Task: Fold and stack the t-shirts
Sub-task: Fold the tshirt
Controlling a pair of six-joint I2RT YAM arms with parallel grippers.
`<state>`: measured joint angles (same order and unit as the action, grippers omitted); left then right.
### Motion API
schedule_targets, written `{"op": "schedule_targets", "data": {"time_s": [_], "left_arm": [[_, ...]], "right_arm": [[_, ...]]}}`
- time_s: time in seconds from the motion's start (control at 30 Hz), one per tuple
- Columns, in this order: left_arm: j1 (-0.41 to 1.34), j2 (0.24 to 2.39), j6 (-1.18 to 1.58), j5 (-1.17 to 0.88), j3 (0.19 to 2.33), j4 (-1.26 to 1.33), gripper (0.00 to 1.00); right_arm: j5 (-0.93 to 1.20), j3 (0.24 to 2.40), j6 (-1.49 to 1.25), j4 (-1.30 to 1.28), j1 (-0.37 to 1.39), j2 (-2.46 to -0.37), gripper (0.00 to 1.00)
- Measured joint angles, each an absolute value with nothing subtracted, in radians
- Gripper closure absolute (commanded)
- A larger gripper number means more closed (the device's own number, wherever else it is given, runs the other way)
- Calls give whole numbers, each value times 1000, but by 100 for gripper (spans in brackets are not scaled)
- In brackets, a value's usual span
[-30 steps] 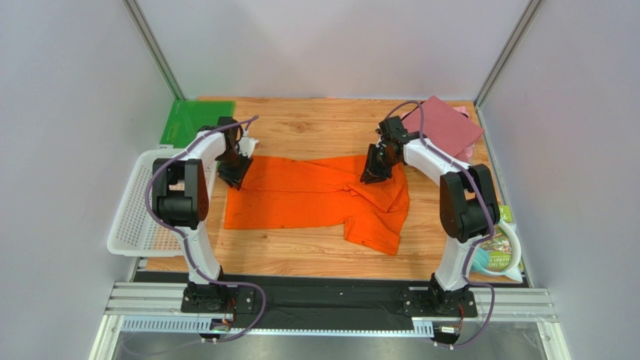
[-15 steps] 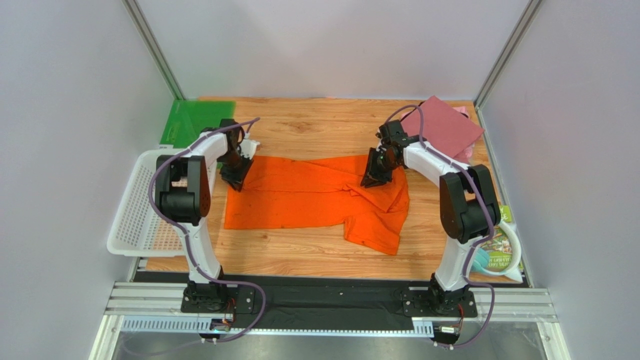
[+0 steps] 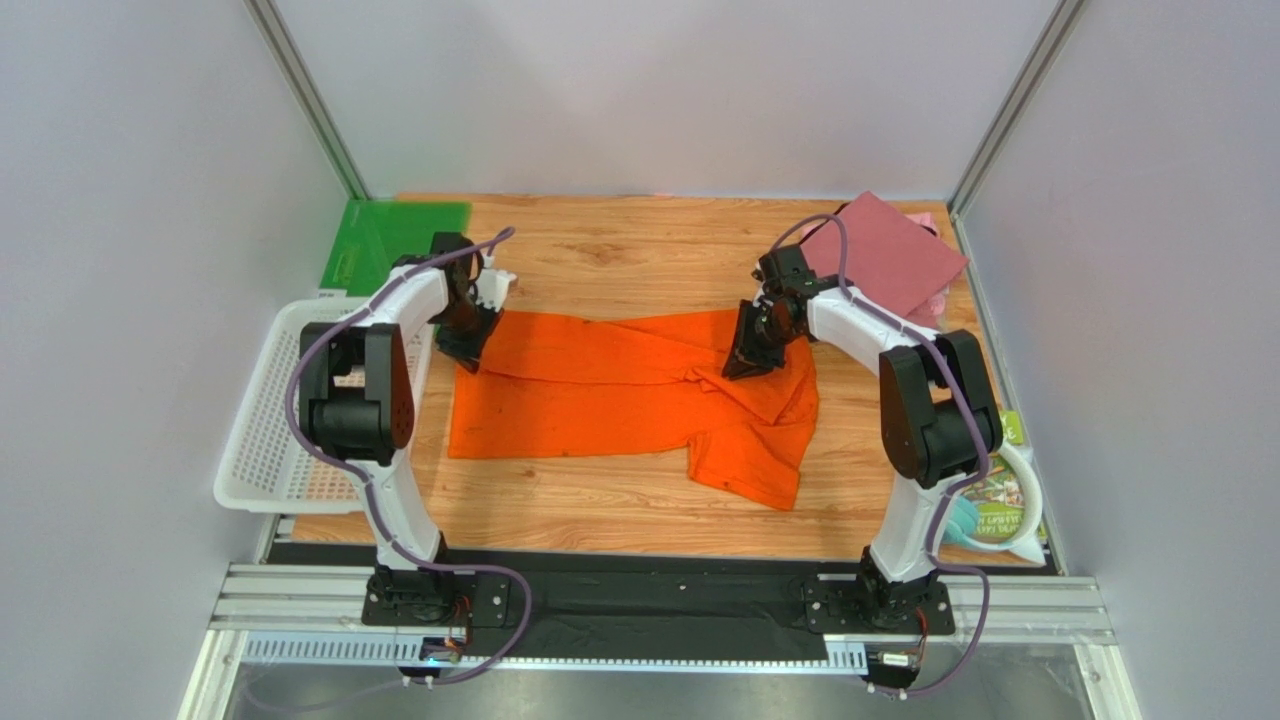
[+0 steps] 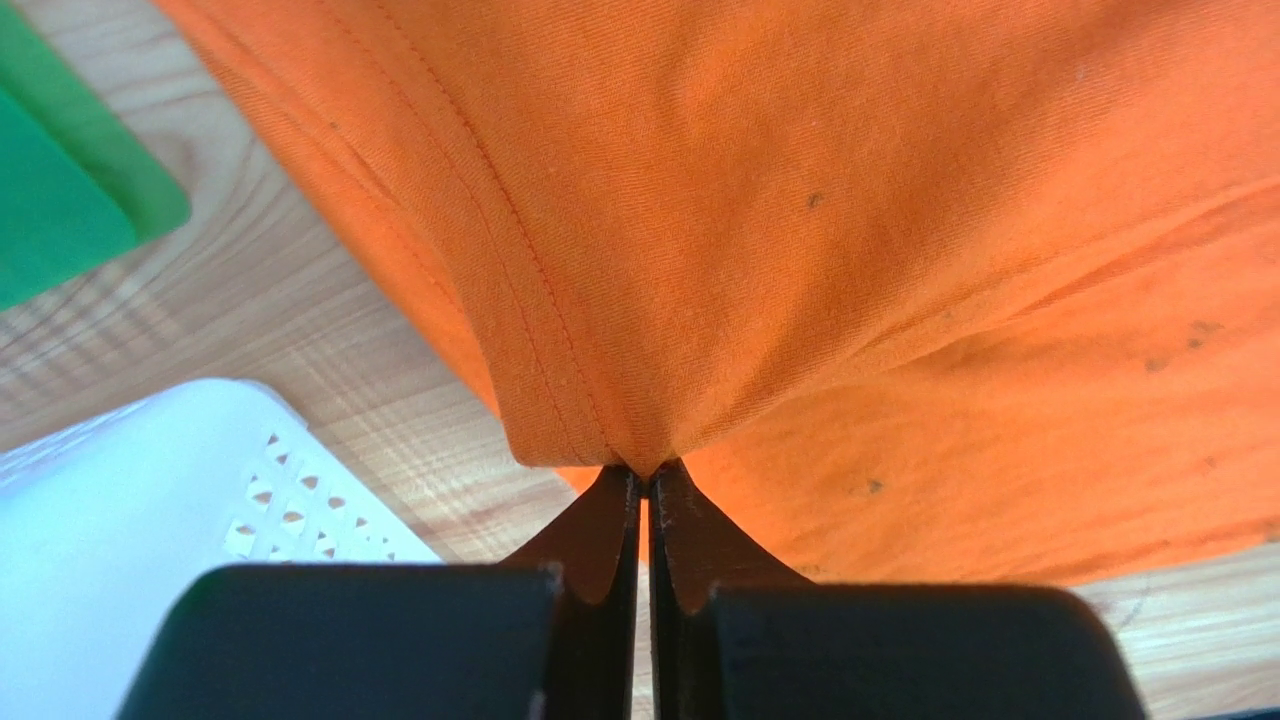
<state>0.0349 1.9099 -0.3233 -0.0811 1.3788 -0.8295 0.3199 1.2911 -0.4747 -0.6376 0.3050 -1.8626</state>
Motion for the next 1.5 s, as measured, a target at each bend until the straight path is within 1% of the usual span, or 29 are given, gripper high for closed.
{"op": "schedule_targets", "data": {"time_s": [0.13, 0.23, 0.3, 0.33, 0.43, 0.47, 0.5, 0.53, 0.63, 0.77, 0.9, 1.0, 1.13, 1.27, 1.5], "left_arm": [[21, 1869, -324, -109, 1358, -822, 100], [-1, 1855, -329, -126, 1335, -816, 97], [-18, 1855, -332, -133, 1319, -810, 93], [-23, 1855, -335, -136, 1312, -808, 86], [-25, 1855, -347, -135, 1304, -802, 71], [-25, 1855, -351, -131, 1303, -799, 61], [-25, 1855, -355, -127, 1303, -797, 57], [-25, 1855, -360, -123, 1303, -794, 50], [-25, 1854, -367, -121, 1303, -794, 45], [-25, 1839, -366, -130, 1312, -817, 42], [-20, 1773, -364, -146, 1346, -858, 42], [17, 1714, -360, -159, 1365, -867, 42], [117, 1670, -353, -193, 1377, -871, 43], [191, 1721, -348, -217, 1388, -871, 46], [161, 1820, -339, -229, 1324, -844, 47]], "right_arm": [[320, 1289, -475, -637, 305, -1862, 80], [320, 1289, -474, -638, 305, -1859, 81], [320, 1289, -474, -638, 305, -1857, 81], [320, 1289, -474, -637, 305, -1856, 81], [320, 1289, -474, -638, 304, -1855, 81], [320, 1289, -474, -638, 304, -1855, 81], [320, 1289, -474, -638, 304, -1855, 81], [320, 1289, -474, -638, 303, -1855, 81], [320, 1289, -474, -638, 301, -1855, 81], [320, 1289, -474, -638, 299, -1855, 81], [320, 1289, -474, -638, 299, -1855, 81], [321, 1289, -475, -639, 299, -1851, 81], [332, 1289, -474, -640, 303, -1827, 80], [338, 1289, -474, -649, 327, -1790, 81], [356, 1286, -472, -651, 355, -1765, 80]]}}
